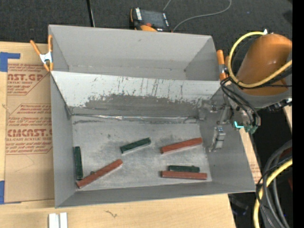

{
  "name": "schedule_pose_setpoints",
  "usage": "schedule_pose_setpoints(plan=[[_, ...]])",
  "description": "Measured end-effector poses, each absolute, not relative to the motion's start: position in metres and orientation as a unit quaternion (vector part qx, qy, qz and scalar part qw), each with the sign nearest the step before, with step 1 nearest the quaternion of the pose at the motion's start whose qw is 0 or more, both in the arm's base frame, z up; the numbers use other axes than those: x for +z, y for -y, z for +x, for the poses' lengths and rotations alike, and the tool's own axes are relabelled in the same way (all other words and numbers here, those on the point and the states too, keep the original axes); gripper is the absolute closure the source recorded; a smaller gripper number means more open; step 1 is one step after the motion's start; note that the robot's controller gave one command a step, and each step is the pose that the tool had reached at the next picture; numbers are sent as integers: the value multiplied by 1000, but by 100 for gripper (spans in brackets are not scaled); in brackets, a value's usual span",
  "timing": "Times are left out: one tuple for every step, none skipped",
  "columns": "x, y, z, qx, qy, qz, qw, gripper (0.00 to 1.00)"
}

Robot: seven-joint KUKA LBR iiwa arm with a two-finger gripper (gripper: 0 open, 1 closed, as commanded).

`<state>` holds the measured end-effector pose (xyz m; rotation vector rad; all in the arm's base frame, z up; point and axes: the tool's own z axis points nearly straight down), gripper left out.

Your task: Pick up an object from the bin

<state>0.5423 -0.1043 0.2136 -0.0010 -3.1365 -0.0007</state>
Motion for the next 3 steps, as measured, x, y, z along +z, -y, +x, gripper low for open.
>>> schedule_pose_setpoints(plan=[[65,96,558,-1,996,84,3,0],[70,97,560,0,997,83,0,100],[239,90,536,1,998,67,-5,100]])
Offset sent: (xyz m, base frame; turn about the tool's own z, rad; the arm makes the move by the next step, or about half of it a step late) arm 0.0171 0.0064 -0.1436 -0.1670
